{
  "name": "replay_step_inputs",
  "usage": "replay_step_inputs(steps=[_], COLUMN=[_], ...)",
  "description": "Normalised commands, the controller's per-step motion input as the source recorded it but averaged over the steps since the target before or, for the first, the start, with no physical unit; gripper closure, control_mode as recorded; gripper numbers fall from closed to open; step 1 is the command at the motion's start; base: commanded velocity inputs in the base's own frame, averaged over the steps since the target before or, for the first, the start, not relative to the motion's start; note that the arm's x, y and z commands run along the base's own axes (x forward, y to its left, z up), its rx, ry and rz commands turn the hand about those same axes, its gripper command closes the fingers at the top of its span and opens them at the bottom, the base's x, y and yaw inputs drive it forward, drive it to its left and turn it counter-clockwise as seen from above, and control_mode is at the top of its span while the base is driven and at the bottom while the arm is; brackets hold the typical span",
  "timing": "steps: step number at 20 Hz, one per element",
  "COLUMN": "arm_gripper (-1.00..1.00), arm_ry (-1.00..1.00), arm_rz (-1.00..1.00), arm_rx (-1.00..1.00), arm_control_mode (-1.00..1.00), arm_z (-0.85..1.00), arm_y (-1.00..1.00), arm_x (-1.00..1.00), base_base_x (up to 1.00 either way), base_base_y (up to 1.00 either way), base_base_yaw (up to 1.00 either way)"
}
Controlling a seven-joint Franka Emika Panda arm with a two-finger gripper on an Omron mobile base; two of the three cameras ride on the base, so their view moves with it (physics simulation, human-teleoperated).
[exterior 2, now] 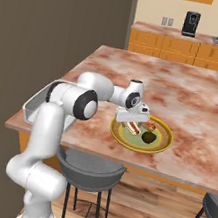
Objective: Place one cooked food and one vegetable from the large plate to each tupperware container.
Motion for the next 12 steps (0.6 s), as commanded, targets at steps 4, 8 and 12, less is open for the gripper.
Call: replay_step_inputs(steps=[4,8,12], arm_gripper=[-1.00,-1.00,1.00], arm_ry=[0.11,0.00,0.00], arm_rz=[0.00,0.01,0.00], arm_rx=[-0.01,0.00,0.00], arm_control_mode=[-1.00,-1.00,-1.00], arm_z=[-0.34,-0.10,-0.10], arm_y=[0.00,0.00,0.07], arm_x=[0.00,0.00,0.00], base_base_x=[0.00,0.00,0.00], base_base_y=[0.00,0.00,0.00], base_base_yaw=[0.00,0.00,0.00])
